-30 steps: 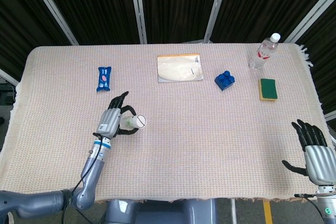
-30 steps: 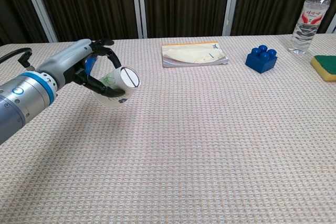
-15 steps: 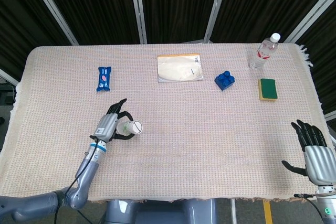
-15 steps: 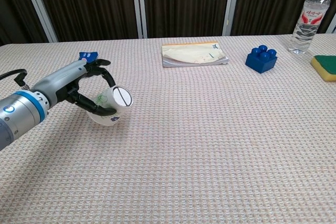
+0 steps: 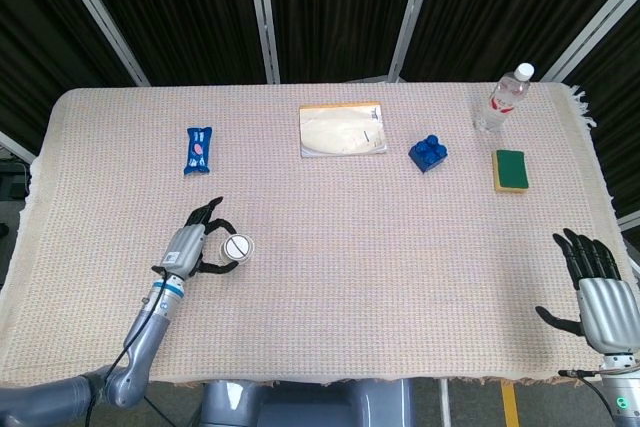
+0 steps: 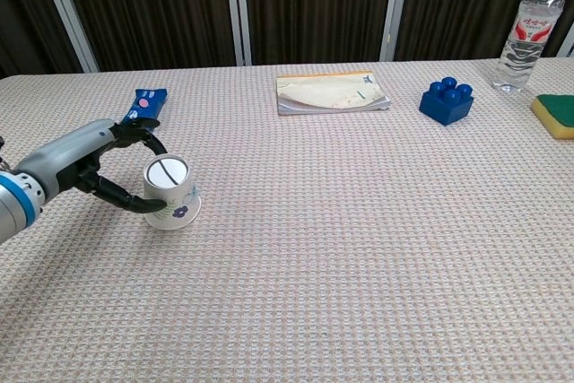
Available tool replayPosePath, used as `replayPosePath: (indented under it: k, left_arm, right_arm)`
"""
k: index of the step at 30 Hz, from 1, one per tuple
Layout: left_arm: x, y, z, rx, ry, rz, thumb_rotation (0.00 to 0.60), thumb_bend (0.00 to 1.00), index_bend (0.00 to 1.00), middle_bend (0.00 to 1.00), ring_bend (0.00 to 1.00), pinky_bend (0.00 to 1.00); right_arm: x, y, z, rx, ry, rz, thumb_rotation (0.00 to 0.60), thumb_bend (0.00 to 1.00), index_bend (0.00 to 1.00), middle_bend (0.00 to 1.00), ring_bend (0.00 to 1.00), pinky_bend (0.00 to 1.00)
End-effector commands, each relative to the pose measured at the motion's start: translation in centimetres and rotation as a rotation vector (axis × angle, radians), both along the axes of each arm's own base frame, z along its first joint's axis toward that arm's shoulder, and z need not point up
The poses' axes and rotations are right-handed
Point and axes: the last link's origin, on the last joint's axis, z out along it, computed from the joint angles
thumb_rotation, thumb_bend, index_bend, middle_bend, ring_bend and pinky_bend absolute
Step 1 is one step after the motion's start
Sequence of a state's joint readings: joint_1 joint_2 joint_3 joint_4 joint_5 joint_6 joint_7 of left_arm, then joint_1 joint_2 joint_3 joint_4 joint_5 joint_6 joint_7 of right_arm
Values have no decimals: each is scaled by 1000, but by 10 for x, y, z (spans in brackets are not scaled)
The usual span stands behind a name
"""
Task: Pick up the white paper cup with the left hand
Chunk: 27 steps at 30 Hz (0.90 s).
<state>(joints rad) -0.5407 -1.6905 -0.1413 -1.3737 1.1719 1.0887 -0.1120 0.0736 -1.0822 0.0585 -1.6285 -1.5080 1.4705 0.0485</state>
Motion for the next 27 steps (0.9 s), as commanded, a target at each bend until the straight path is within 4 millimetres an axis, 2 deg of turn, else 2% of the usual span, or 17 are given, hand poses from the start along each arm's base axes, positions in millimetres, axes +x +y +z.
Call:
replayPosePath:
  k: [1,3,10,14,16,19,24,27]
  left_arm:
    - [-10,-2,9,11,-1,-4,600,108,85,0,0,0]
    - [-13,-5,13,8,-13,-14,600,105,7,0,0,0]
    - [-22,-13,28,20,-8,-35,600,106,0,0,0,0]
    - [-36,-24,61,188,146,-127,600,106,0,0,0,0]
    - [-40,-31,71,246,220,-147,600,76,0,0,0,0]
    - [-50,-48,95,367,378,-169,600,9,0,0,0,0]
    - [-66,-88,126,449,501,-101,600,0,0,0,0,0]
    - [-70,-102,137,448,546,-68,600,0,0,0,0,0]
  right_arm:
    - [0,0,-1,5,4,-1,600,0,0,0,0,0]
    - [0,0,-2,8,9,-3,600,0,0,0,0,0]
    - [0,0,-3,12,15,-7,600,0,0,0,0,0]
    - [-2,-2,-4,10,24,-10,600,0,0,0,0,0]
    - [-2,-3,-4,11,26,-11,600,0,0,0,0,0]
    - [-3,-4,-5,11,25,-11,600,0,0,0,0,0]
    - [-1,-5,-6,1,33,1,600,0,0,0,0,0]
    - [-1,-4,-6,-9,35,3,600,0,0,0,0,0]
